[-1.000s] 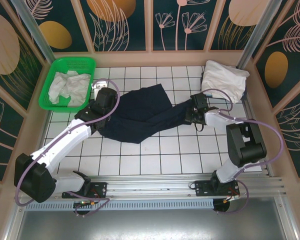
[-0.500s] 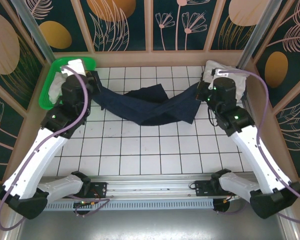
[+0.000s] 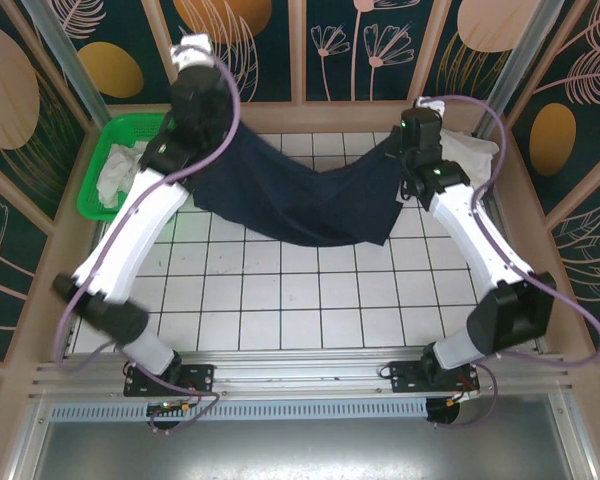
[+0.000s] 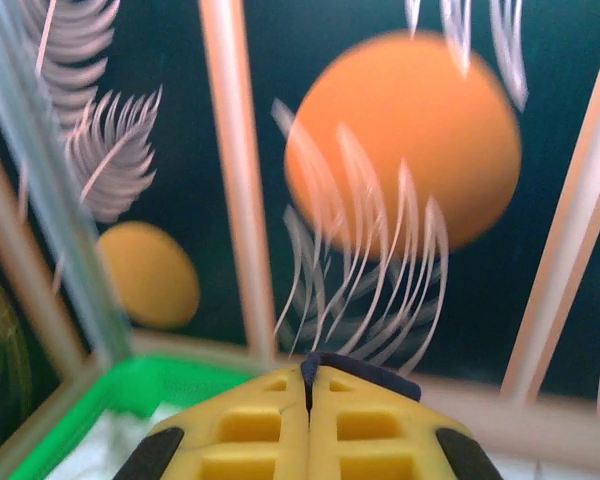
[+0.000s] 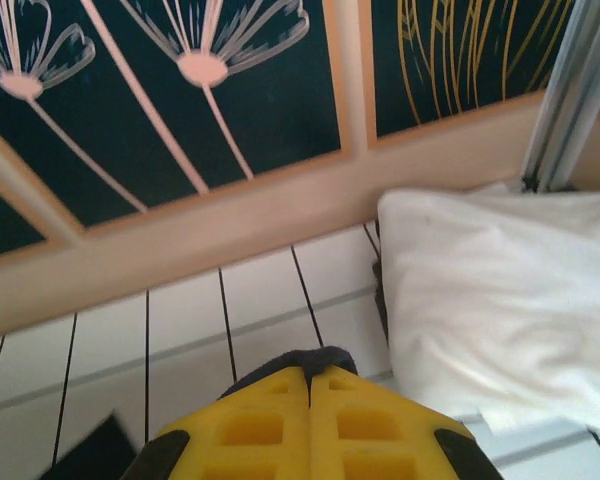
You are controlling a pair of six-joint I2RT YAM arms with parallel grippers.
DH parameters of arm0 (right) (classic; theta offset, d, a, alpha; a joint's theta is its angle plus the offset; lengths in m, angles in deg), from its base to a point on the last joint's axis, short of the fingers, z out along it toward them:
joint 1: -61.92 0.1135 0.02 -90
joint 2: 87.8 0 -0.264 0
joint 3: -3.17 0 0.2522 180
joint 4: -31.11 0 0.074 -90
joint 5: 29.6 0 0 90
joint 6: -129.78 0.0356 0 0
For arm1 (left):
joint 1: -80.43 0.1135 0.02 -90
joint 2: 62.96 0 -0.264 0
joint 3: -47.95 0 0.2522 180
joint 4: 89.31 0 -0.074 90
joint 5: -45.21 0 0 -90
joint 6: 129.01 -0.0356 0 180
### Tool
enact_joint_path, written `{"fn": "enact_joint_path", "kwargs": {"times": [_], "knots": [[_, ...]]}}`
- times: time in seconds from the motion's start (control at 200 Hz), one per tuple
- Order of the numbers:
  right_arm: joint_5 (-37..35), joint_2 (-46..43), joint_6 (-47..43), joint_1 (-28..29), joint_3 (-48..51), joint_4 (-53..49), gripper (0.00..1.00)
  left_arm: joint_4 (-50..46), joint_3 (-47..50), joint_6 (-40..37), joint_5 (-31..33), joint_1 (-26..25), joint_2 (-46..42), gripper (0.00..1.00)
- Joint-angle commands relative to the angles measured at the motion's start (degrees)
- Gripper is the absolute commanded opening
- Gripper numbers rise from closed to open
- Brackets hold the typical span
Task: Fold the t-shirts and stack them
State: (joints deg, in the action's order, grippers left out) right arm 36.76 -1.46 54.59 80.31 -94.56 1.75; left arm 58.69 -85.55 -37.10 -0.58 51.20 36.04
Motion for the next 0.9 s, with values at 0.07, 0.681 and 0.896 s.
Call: {"fn": "enact_joint_path", "kwargs": {"times": [0.07,0.681,0.896], "knots": [[-8.8,3.9,-6.1,-0.6,-15.3,12.1,0.00,9.2,-40.2,-18.6,2.2,2.5,17.9,0.00],[5.7,-21.5,3.9,-5.2,23.4,12.6,0.00,22.3,47.3,11.7,-7.7,2.6,-33.9,0.00],[6.3,-27.0,11.0,-5.1,38.1,-3.5,0.00,14.8,73.2,32.7,-29.4,2.1,-41.9,0.00]]}}
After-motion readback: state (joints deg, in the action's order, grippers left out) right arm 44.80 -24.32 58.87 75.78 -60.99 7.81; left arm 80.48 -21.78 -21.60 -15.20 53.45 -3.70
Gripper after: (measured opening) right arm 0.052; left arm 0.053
